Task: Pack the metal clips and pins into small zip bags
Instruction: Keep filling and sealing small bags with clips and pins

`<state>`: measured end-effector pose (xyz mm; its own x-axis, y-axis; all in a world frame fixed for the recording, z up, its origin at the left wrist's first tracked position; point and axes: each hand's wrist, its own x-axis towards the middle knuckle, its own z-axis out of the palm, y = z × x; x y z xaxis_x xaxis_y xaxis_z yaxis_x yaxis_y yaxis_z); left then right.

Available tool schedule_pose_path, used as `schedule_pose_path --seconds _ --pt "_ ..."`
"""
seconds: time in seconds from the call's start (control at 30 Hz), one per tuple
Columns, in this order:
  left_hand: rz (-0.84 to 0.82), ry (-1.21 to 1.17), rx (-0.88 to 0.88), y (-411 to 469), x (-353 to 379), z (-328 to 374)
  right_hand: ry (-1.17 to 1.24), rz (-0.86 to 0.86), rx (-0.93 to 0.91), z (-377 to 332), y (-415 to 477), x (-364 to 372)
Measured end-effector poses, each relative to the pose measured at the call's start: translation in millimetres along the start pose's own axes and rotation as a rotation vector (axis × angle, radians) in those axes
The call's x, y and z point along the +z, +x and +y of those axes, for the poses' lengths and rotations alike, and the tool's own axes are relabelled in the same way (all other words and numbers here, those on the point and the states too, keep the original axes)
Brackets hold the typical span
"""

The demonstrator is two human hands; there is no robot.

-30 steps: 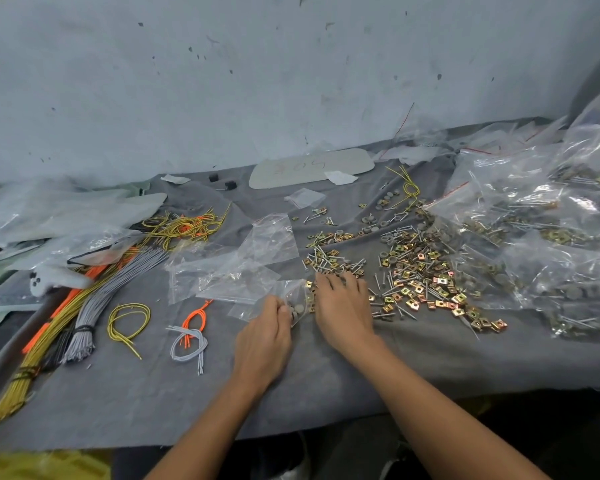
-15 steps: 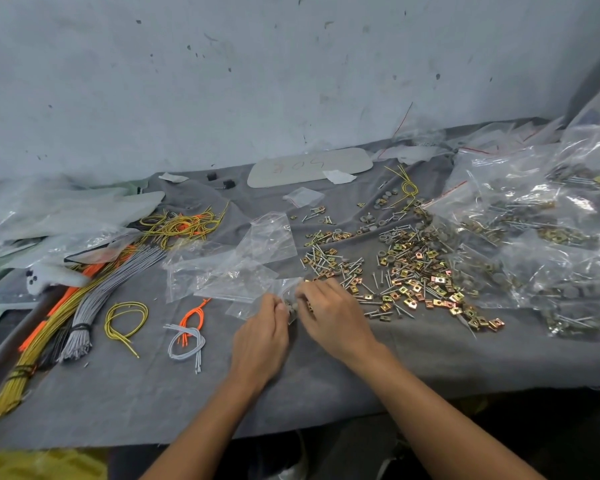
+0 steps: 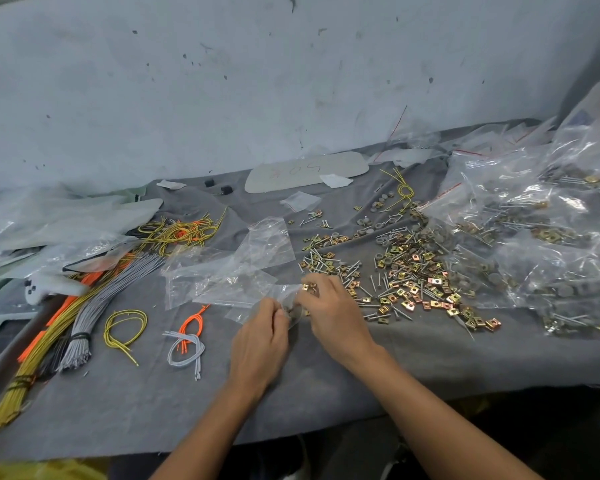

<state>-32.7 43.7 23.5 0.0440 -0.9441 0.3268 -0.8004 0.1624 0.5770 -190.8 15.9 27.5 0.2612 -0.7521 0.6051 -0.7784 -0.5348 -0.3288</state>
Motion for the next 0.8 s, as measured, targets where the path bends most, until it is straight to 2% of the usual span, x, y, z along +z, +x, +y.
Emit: schedule_pose_path --seconds 0.23,0.37,0.5,0.63,0.73,0.8 --pt "0.004 0.026 0.012 -4 -1 2 0.027 -0.096 -0.009 -1 2 -4" --pt "0.001 0.086 0.011 -4 -1 3 0.035 -0.088 0.004 0 3 -4" --pt "0.039 0.114 0.099 -7 -5 -4 0.061 -0.066 0.013 -1 3 -6" --pt "0.085 0.086 0.156 -5 -20 -8 0.156 0.061 0.092 -2 1 -9" --pt "0.22 -0.004 0.115 13 -47 3 0.208 0.203 0.22 1 0 -9" --pt "0.304 -0.077 0.1 27 -69 16 0.23 0.219 0.26 1 0 -9"
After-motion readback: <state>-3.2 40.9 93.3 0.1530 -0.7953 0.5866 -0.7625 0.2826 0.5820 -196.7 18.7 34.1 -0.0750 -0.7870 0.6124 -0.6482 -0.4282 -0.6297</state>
